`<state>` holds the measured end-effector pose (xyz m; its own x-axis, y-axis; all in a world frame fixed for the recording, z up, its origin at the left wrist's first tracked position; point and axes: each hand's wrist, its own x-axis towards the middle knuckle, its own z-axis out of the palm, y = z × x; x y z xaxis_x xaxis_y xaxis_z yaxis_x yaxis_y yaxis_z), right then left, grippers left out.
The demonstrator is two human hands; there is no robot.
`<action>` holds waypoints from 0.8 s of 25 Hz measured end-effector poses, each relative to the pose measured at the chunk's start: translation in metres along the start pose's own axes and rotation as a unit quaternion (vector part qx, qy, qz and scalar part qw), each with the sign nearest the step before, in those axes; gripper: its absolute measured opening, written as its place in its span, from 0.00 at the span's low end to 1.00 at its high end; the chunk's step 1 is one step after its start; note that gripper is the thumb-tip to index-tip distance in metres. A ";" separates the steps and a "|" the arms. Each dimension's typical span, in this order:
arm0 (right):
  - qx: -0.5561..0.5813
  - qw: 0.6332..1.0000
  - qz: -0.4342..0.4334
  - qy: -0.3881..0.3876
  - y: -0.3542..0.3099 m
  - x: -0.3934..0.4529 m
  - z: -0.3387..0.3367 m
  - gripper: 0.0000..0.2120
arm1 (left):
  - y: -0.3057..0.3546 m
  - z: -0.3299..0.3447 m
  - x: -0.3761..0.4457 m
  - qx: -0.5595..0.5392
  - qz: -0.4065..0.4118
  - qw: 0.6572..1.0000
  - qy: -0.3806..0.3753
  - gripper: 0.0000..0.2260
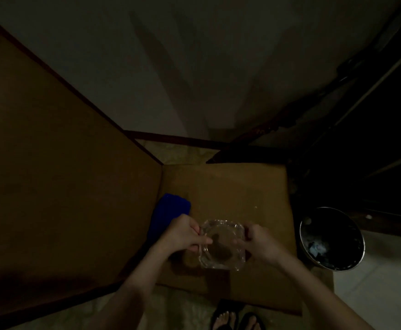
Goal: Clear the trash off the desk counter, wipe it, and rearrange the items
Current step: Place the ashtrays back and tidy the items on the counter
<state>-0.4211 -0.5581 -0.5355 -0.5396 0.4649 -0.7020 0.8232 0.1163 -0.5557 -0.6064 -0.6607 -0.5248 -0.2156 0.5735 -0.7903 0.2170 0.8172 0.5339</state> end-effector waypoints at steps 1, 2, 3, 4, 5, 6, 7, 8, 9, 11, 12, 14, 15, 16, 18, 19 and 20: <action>0.013 1.000 -0.011 0.000 -0.013 -0.013 -0.020 0.10 | 0.019 -0.011 -0.014 0.002 0.016 1.000 -0.001 0.09; 0.025 0.999 -0.026 0.001 -0.027 -0.030 -0.042 0.08 | 0.041 -0.022 -0.031 0.010 0.036 0.999 -0.002 0.10; 0.034 0.999 -0.037 0.001 -0.043 -0.048 -0.063 0.07 | 0.063 -0.032 -0.048 0.024 0.052 0.998 -0.003 0.11; 0.040 0.998 -0.051 0.006 -0.056 -0.066 -0.083 0.08 | 0.085 -0.041 -0.066 0.039 0.067 0.997 -0.007 0.12; 0.044 0.997 -0.059 0.017 -0.070 -0.086 -0.103 0.08 | 0.109 -0.051 -0.084 0.052 0.080 0.995 -0.011 0.13; 0.050 0.996 -0.066 0.028 -0.083 -0.105 -0.121 0.08 | 0.132 -0.059 -0.102 0.061 0.092 0.994 -0.014 0.13; 0.053 0.995 -0.070 0.041 -0.097 -0.126 -0.141 0.07 | 0.156 -0.068 -0.122 0.070 0.106 0.992 -0.015 0.14; 0.056 0.994 -0.076 0.051 -0.108 -0.145 -0.158 0.07 | 0.178 -0.076 -0.141 0.081 0.118 0.990 -0.018 0.14; 0.060 0.993 -0.082 0.064 -0.119 -0.164 -0.174 0.08 | 0.198 -0.083 -0.159 0.097 0.132 0.986 -0.020 0.15; 0.067 0.989 -0.089 0.093 -0.138 -0.203 -0.203 0.09 | 0.236 -0.093 -0.196 0.124 0.161 0.979 -0.033 0.13; 0.066 0.988 -0.091 0.110 -0.146 -0.224 -0.217 0.11 | 0.255 -0.096 -0.215 0.128 0.174 0.975 -0.044 0.11; 0.063 0.984 -0.099 0.137 -0.157 -0.259 -0.239 0.12 | 0.284 -0.099 -0.246 0.136 0.200 0.968 -0.062 0.09; 0.069 0.981 -0.099 0.149 -0.160 -0.276 -0.248 0.12 | 0.298 -0.098 -0.261 0.144 0.213 0.964 -0.067 0.09; 0.079 0.980 -0.098 0.157 -0.161 -0.291 -0.256 0.12 | 0.309 -0.097 -0.274 0.149 0.222 0.961 -0.072 0.10; 0.096 0.974 -0.106 0.176 -0.161 -0.321 -0.268 0.13 | 0.332 -0.092 -0.299 0.158 0.235 0.955 -0.083 0.09; 0.104 0.971 -0.110 0.184 -0.161 -0.334 -0.274 0.14 | 0.343 -0.089 -0.310 0.166 0.241 0.952 -0.086 0.08; 0.119 0.968 -0.115 0.190 -0.160 -0.347 -0.280 0.15 | 0.353 -0.086 -0.320 0.173 0.244 0.950 -0.087 0.08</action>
<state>-0.3164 -0.4926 -0.0787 -0.5615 0.7459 -0.3582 0.6011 0.0701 -0.7961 -0.5428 -0.5505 -0.0578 0.1458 0.8365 -0.5281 0.5576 0.3715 0.7423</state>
